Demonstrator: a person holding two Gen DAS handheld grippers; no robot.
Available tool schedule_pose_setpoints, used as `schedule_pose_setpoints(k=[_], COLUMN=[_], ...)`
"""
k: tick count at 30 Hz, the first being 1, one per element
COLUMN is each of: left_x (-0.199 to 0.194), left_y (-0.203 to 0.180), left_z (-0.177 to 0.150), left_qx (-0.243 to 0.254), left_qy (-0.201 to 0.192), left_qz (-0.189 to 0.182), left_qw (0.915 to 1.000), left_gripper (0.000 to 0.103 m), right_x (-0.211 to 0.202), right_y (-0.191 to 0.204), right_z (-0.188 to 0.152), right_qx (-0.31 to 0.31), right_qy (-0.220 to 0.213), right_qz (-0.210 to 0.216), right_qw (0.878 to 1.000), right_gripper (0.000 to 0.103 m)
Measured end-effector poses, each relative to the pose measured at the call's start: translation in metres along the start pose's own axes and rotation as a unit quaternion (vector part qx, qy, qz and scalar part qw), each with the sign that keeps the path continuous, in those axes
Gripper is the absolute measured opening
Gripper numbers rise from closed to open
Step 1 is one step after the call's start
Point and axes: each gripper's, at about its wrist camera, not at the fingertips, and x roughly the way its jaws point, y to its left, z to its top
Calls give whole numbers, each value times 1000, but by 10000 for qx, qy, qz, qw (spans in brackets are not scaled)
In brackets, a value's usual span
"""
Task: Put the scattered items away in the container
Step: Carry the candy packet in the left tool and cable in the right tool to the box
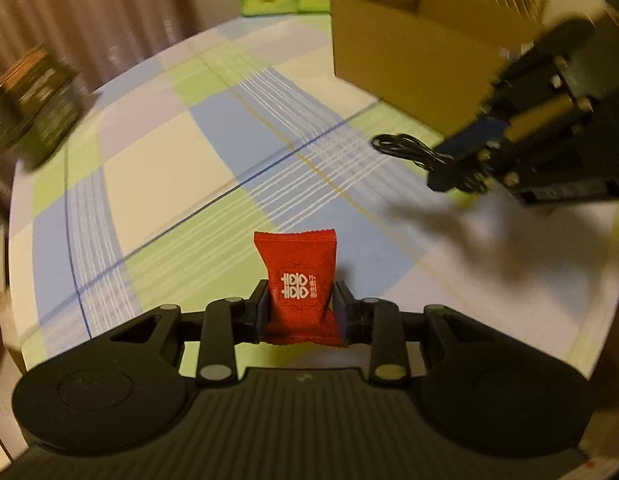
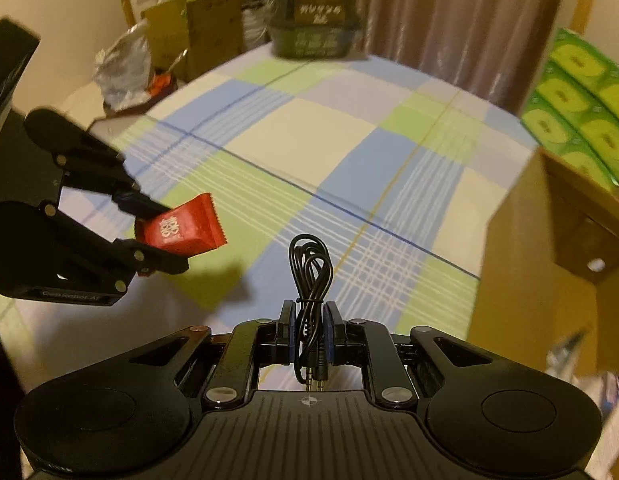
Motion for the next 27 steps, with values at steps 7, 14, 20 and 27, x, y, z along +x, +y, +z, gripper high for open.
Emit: schedule_pose_setpoints(k=[7,14,20,27], left_x=[-51,-74,-85,-81], left_y=[-42,-88,-118,-149], left_z=[3,13,22,40], left_qx=[-451,-645,-677,-640], left_qy=[-386,-695,-820,-886], left_qz=[210,166,78,-173], left_qw=[9980,9954,9943,9939], left_gripper=[27,27,27,27], right_x=[-66,-114,-142,-167], right_y=[4,0,-13,-42], right_z=[-20,-41,-59,-82], right_qx=[188,308,508,890], right_qy=[-516,-838,-1027,-1183], right_qz=[-193,-393,-540,-797], right_qw=[9983,9952,9919,9858], right_gripper=[10,10,10,10])
